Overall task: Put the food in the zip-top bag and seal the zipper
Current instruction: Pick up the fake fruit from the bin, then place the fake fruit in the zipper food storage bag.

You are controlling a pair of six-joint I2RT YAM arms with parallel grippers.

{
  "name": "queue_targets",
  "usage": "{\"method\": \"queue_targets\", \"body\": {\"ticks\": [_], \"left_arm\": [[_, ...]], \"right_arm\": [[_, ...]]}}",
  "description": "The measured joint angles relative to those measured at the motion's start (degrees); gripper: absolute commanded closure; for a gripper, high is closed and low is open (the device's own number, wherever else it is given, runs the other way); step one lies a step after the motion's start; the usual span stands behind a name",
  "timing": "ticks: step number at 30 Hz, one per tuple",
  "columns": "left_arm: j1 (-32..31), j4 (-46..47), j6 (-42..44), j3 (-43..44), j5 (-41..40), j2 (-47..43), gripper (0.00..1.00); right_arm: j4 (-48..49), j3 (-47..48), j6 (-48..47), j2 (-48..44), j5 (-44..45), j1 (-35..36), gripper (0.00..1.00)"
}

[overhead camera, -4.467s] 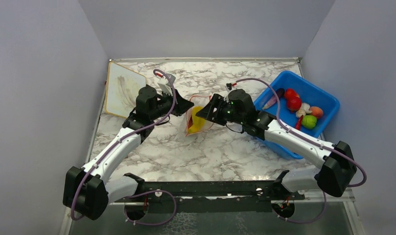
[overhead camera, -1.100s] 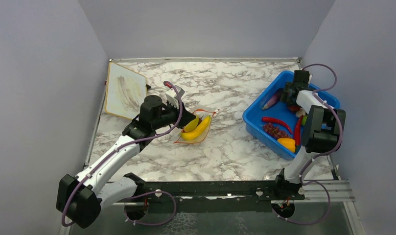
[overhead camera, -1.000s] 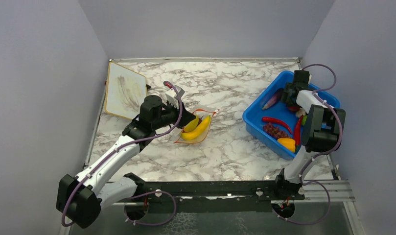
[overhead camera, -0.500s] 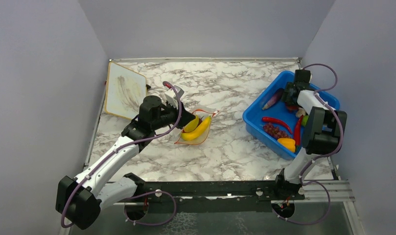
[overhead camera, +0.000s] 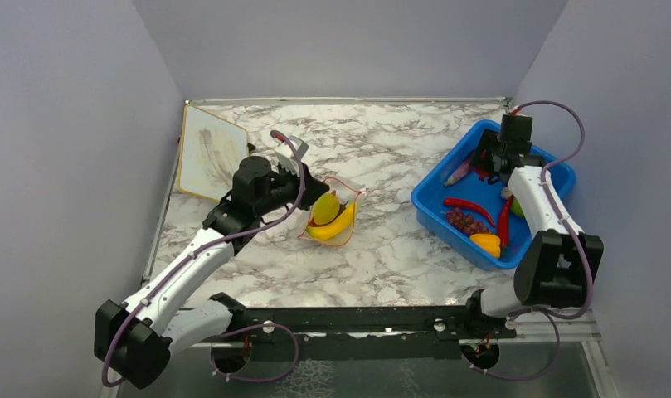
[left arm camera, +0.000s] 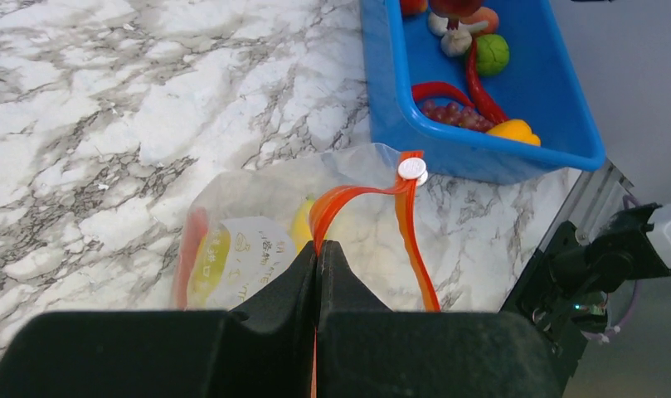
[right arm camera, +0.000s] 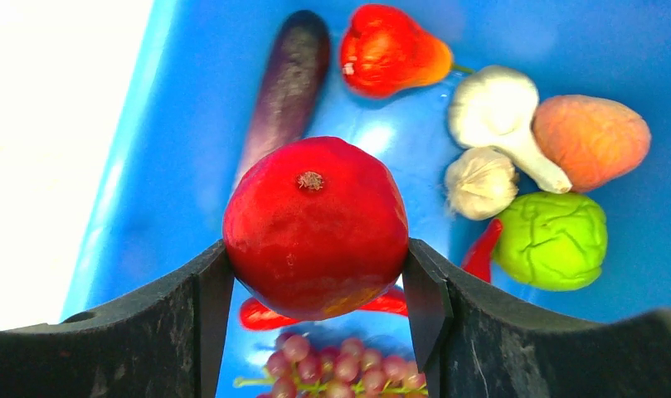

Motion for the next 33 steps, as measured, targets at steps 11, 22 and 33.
{"method": "queue_targets", "body": {"ticks": [11, 22, 33], "left_arm": [[0.0, -1.07, -0.81, 8.33, -6.64, 5.55, 1.0], [0.0, -3.17, -0.2, 12.85, -15.04, 9.9, 1.0], [0.0, -1.36, -0.17, 10.19, -12.83, 13.35, 1.0]], "right_arm": [[-3.89, -0.81, 2.21, -11.06, -1.88, 4.61, 0.57], [-5.22, -0.79, 5.68, -19.5, -9.97, 14.69, 0.58], [-3.67, -0.17, 9.66, -19.43, -12.92, 30.88, 0.58]]}}
